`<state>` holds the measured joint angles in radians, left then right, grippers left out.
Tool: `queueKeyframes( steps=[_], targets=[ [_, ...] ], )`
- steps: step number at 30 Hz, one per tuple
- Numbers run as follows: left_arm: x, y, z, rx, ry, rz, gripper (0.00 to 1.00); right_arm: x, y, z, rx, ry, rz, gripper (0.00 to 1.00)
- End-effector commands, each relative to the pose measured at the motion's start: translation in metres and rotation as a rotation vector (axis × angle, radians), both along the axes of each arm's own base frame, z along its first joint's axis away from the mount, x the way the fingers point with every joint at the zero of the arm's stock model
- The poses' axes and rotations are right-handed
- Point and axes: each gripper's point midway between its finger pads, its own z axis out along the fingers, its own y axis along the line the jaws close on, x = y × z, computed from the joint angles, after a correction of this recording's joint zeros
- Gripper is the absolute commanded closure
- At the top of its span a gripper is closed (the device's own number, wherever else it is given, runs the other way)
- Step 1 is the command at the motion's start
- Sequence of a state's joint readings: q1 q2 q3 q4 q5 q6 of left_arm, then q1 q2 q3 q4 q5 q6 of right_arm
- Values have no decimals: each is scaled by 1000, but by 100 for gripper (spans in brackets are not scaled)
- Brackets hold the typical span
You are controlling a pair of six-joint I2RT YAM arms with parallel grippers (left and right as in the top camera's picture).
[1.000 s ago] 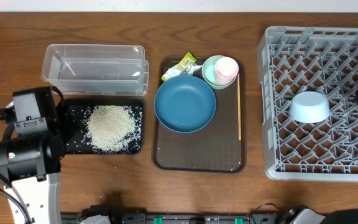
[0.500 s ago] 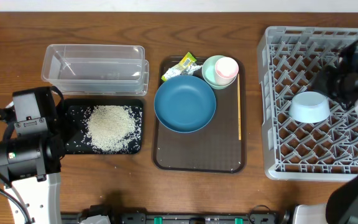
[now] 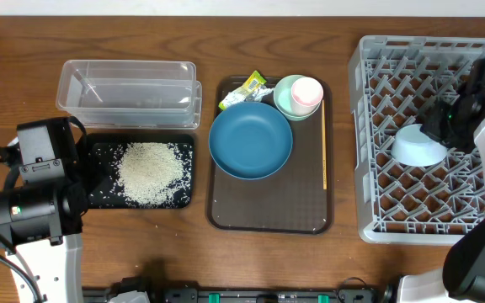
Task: Sort waste into correct bins and load items into the dishwasher rack
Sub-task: 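Adjust the light-blue bowl in the rack with the right gripper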
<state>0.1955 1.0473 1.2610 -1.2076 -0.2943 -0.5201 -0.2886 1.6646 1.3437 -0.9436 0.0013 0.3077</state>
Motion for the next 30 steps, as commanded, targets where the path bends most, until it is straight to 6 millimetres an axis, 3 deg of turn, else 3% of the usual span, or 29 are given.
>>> queueKeyframes(
  steps=[1,9,14,23,27,30],
  targets=[
    [-1,2,0,5,8,5,10,-6,-3,-5,-10,28,-28,99],
    [-1,2,0,5,8,5,10,-26,-1,-10,1,113,-40,99],
    [-1,2,0,5,8,5,9,-45,-13,-9,-66,184,-119,99],
    [-1,2,0,5,8,5,10,-58,-17,21,-111,133,-157,99],
    [-1,2,0,5,8,5,9,-50,0,37,-37,41,-115,99],
    [-1,2,0,5,8,6,10,-31,33,52,90,-79,62,99]
  ],
)
